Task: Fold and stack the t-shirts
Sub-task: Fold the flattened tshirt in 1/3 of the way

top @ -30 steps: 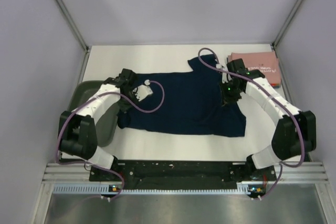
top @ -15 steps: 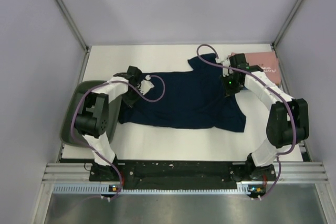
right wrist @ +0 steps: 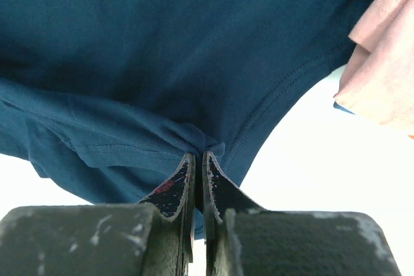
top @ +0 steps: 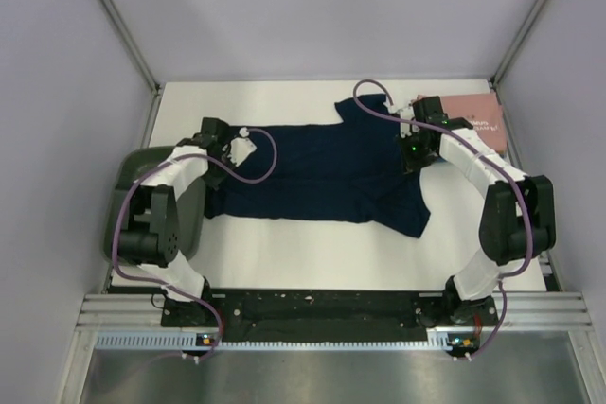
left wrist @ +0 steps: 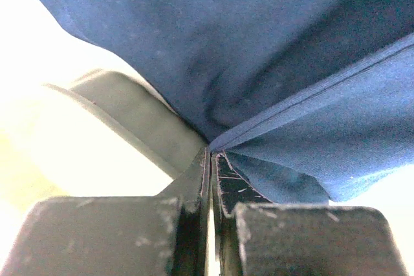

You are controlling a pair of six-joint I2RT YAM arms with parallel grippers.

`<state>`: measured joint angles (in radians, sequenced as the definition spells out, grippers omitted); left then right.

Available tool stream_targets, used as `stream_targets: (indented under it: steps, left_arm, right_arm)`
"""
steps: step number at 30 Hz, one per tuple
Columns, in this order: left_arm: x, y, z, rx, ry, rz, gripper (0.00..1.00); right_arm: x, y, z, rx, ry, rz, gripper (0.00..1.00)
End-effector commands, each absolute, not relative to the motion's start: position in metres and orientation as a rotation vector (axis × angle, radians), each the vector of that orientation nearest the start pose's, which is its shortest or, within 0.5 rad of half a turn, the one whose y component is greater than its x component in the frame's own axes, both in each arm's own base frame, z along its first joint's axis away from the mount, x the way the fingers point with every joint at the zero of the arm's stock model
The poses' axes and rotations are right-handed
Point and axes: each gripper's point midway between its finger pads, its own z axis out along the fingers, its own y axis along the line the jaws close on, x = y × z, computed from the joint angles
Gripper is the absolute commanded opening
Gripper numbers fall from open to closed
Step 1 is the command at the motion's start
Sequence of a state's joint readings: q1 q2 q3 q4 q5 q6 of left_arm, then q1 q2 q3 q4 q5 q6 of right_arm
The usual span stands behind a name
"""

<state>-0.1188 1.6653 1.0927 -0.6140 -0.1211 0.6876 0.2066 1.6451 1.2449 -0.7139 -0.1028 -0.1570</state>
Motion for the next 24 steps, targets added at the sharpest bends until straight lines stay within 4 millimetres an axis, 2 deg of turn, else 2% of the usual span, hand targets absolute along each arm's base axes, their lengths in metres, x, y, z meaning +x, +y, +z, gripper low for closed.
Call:
stream_targets:
  steps: [1,4,6,10,11,13,15,17,19,20,21,22,24]
  left_arm:
    - [0.373,0.010,0.079,1.051,2.447,0.336,0.00]
    - [0.385,-0.003,0.087,1.045,2.421,0.257,0.00]
    - [0.386,-0.009,0.086,1.067,2.433,0.241,0.00]
    - [0.390,-0.006,0.085,1.068,2.431,0.274,0.00]
    - [0.394,-0.003,0.087,1.062,2.421,0.300,0.03]
    - [0.404,0.000,0.099,1.031,2.395,0.344,0.19]
    - [0.417,-0.002,0.119,0.990,2.356,0.357,0.32]
    - [0.427,-0.008,0.142,0.964,2.318,0.350,0.39]
    - [0.422,-0.017,0.161,0.983,2.289,0.321,0.41]
    - [0.415,-0.023,0.167,1.003,2.276,0.290,0.41]
    - [0.403,-0.031,0.170,1.049,2.260,0.253,0.41]
    - [0.390,-0.044,0.170,1.114,2.234,0.179,0.40]
    - [0.355,-0.056,0.156,1.276,2.201,0.105,0.37]
  right_arm:
    - [0.381,0.099,0.117,-0.520,2.512,0.217,0.00]
    - [0.393,0.100,0.120,-0.501,2.499,0.195,0.00]
    - [0.400,0.099,0.119,-0.501,2.501,0.178,0.00]
    - [0.409,0.097,0.114,-0.495,2.509,0.157,0.00]
    - [0.413,0.097,0.113,-0.494,2.506,0.135,0.03]
    - [0.424,0.095,0.115,-0.479,2.492,0.086,0.18]
    - [0.440,0.086,0.122,-0.395,2.482,-0.001,0.34]
    - [0.447,0.073,0.138,-0.293,2.477,-0.090,0.44]
    - [0.436,0.069,0.153,-0.215,2.474,-0.089,0.53]
    - [0.425,0.068,0.160,-0.171,2.468,-0.060,0.61]
    - [0.409,0.066,0.158,-0.139,2.480,-0.040,0.64]
    - [0.393,0.064,0.161,-0.106,2.482,-0.010,0.65]
    - [0.353,0.060,0.146,-0.029,2.541,0.054,0.67]
